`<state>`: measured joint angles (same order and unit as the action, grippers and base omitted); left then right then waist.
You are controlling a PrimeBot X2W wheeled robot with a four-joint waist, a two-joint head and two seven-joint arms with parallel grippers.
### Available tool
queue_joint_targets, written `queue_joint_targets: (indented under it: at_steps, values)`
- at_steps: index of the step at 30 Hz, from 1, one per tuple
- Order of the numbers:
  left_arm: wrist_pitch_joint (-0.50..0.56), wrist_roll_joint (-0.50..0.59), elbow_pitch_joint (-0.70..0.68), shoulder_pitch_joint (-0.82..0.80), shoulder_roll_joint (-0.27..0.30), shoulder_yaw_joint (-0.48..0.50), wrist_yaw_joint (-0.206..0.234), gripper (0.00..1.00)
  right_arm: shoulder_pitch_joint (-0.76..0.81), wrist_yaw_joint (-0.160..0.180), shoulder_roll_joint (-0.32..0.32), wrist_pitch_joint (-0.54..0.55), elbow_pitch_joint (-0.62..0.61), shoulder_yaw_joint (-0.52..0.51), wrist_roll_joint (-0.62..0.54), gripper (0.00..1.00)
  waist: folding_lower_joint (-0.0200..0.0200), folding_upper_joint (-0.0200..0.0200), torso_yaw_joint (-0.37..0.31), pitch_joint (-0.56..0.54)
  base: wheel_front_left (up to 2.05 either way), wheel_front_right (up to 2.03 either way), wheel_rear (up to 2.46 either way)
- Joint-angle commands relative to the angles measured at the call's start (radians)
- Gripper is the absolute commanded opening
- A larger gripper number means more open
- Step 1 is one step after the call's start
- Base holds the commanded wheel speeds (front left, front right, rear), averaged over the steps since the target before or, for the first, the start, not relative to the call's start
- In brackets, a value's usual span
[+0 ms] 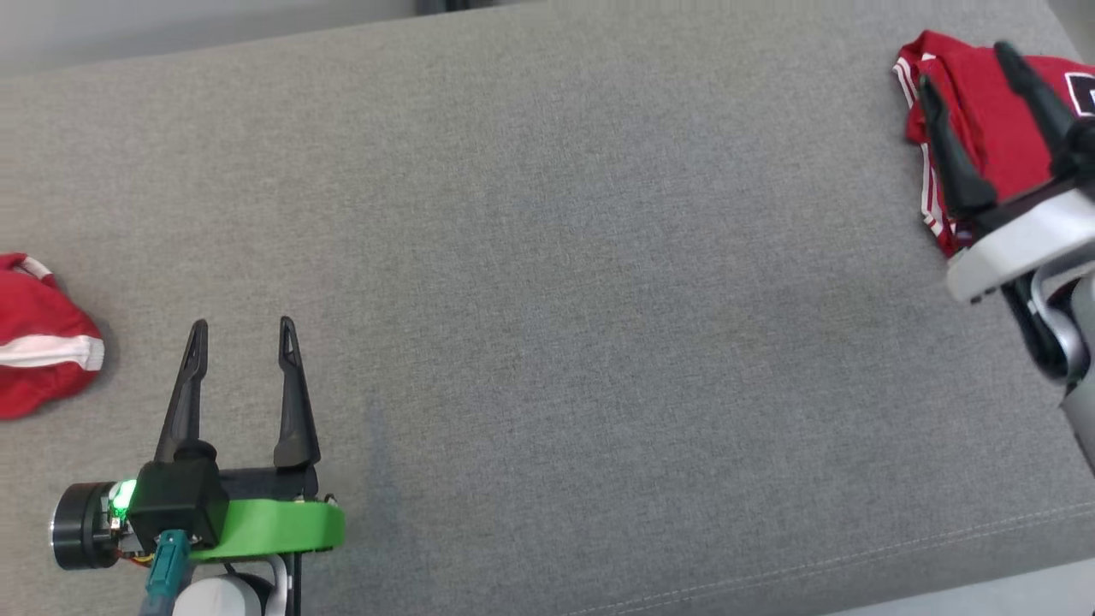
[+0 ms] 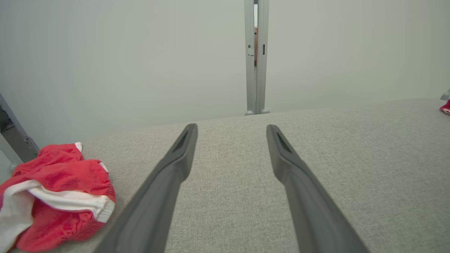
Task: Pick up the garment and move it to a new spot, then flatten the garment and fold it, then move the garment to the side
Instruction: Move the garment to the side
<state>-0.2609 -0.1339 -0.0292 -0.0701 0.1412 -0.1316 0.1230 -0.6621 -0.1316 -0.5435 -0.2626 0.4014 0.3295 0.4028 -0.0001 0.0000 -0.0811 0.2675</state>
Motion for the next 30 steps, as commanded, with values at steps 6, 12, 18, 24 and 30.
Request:
queue_joint_targets:
  at_steps: [6,12,18,24,30]
  values:
    - [-0.004,-0.025,0.035,0.043,-0.002,0.009,-0.009,1.00,0.208,0.002,0.093,-0.003,-0.072,-0.093,-0.036,1.00,0.0001,0.0000,0.034,-0.117,0.00,0.00,0.00]
    - [-0.004,-0.045,0.061,0.070,0.005,0.028,-0.018,1.00,0.382,0.002,0.157,-0.003,-0.138,-0.170,-0.067,1.00,0.0001,0.0000,0.039,-0.178,0.00,0.00,0.00]
    - [-0.004,-0.062,0.084,0.107,0.011,0.051,-0.026,1.00,0.540,0.002,0.221,-0.003,-0.207,-0.230,-0.089,1.00,0.0001,0.0000,0.056,-0.237,0.00,0.00,0.00]
    - [-0.004,-0.074,0.097,0.138,0.021,0.072,-0.036,1.00,0.655,0.002,0.283,0.005,-0.272,-0.289,-0.111,1.00,0.0001,0.0000,0.081,-0.269,0.00,0.00,0.00]
    - [-0.004,-0.082,0.108,0.158,0.021,0.087,-0.052,1.00,0.724,0.002,0.328,0.005,-0.307,-0.331,-0.123,1.00,0.0001,0.0000,0.102,-0.282,0.00,0.00,0.00]
